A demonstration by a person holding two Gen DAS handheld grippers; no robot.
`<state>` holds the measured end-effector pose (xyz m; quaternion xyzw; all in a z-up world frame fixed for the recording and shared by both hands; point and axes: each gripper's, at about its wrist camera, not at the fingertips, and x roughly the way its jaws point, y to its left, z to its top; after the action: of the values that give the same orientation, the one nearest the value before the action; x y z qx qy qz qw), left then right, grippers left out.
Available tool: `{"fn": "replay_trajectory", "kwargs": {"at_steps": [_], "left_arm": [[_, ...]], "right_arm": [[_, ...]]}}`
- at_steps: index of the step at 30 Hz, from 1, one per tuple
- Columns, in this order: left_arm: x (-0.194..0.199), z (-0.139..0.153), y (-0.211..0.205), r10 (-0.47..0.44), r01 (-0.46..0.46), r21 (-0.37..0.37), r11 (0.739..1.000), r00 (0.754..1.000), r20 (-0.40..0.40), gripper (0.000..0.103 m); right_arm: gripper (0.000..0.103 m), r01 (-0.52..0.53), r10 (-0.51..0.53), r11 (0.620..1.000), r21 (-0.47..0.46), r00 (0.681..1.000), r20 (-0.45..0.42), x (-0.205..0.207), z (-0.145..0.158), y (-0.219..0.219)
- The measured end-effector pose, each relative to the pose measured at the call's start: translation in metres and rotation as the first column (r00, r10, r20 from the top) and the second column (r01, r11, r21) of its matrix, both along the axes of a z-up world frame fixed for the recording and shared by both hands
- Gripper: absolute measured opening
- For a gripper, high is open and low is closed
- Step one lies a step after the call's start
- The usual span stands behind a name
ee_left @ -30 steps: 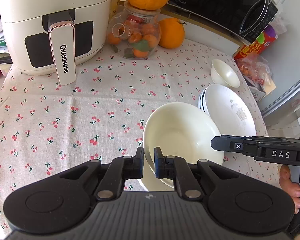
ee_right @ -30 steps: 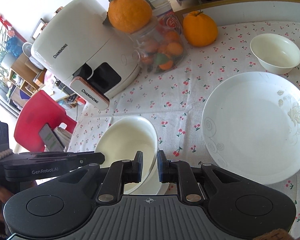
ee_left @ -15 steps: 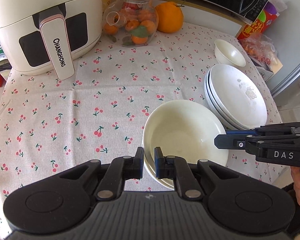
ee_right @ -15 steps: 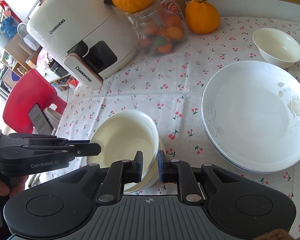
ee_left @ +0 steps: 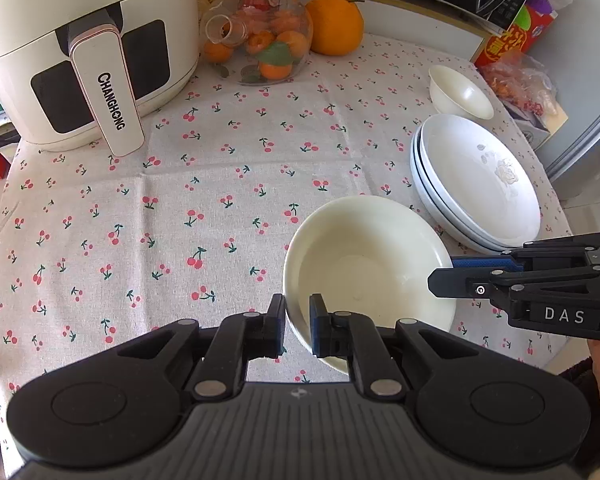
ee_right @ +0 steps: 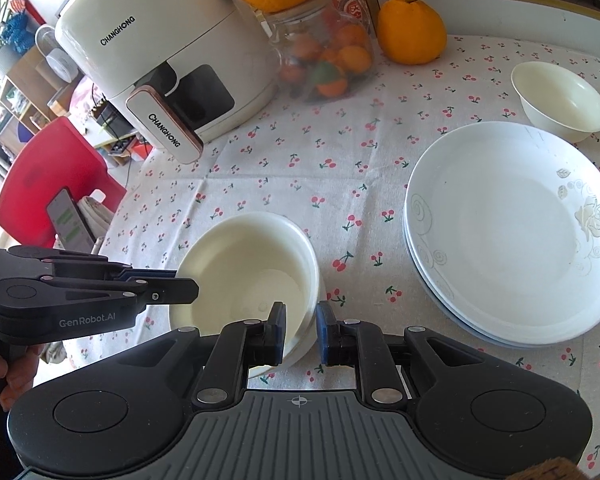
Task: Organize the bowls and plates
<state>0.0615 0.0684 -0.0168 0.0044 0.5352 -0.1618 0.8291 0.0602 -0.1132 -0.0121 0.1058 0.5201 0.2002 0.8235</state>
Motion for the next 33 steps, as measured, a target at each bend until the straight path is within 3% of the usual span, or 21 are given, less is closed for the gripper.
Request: {"fn": "replay_trajectory", "kwargs": {"at_steps": [9, 21, 23, 28, 33], "left_arm": [[0.001, -0.002, 0.0, -0.006, 0.006, 0.001, 1.0, 1.0, -0.012, 0.012], [0.003, -0.002, 0.003, 0.013, -0.013, -0.001, 1.0, 1.0, -0.011, 0.023], [0.003, -0.001, 0.002, 0.015, -0.015, -0.002, 1.0, 1.0, -0.014, 0.028], [0.006, 0.001, 0.0, 0.02, -0.02, -0.003, 1.0, 1.0, -0.007, 0.037], [0.008, 0.005, -0.005, 0.012, -0.012, -0.003, 1.0, 1.0, 0.009, 0.064]], "right_arm": [[0.019, 0.004, -0.004, 1.0, -0.003, 1.0, -0.004, 0.001, -0.001, 0.0], [0.02, 0.025, -0.025, 1.0, 0.007, 1.0, -0.012, 0.003, 0.0, -0.006], [0.029, 0.032, -0.031, 0.999, 0.012, 0.999, -0.013, 0.002, 0.0, -0.007], [0.036, 0.039, -0.039, 0.999, 0.024, 0.999, -0.005, 0.003, 0.004, -0.011], [0.054, 0.067, -0.068, 0.997, 0.043, 0.998, 0.007, 0.004, 0.009, -0.019]]}}
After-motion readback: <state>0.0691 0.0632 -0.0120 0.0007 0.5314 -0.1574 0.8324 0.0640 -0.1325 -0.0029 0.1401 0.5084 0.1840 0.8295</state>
